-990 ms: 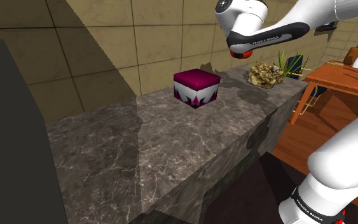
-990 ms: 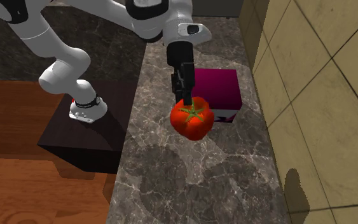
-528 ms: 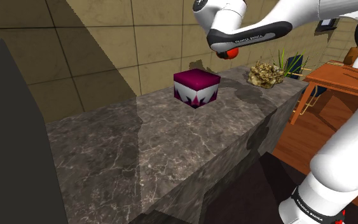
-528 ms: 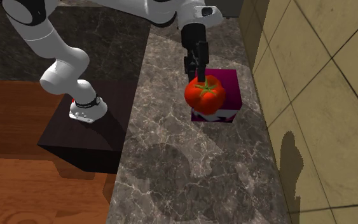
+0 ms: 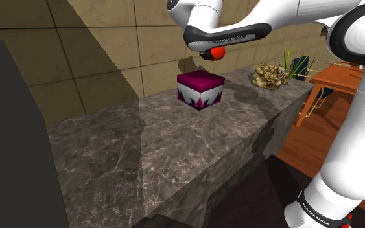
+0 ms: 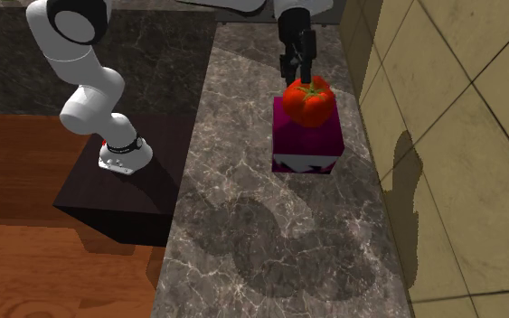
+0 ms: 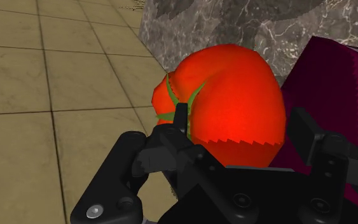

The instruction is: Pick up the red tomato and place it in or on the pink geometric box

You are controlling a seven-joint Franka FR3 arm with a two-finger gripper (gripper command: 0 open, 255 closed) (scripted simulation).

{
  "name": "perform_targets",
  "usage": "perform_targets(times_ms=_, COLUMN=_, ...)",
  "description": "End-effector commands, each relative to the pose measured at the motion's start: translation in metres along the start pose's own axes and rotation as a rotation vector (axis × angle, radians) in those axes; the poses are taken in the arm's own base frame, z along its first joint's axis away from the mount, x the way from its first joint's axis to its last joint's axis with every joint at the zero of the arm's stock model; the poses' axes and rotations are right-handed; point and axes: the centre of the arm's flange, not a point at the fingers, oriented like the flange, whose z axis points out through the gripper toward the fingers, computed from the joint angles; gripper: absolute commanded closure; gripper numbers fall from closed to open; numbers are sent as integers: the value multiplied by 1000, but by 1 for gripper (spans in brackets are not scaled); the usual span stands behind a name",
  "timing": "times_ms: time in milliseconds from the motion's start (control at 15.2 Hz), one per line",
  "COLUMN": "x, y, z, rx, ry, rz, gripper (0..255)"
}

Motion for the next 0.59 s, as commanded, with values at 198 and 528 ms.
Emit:
perform_targets(times_ms=198, x=37, y=-19, z=-51, rx=1, ry=-2, rz=1, gripper=255)
perform_targets(times_ms=528, x=42, y=-41, z=-36, rx=1, ry=-2, rz=1, gripper=255)
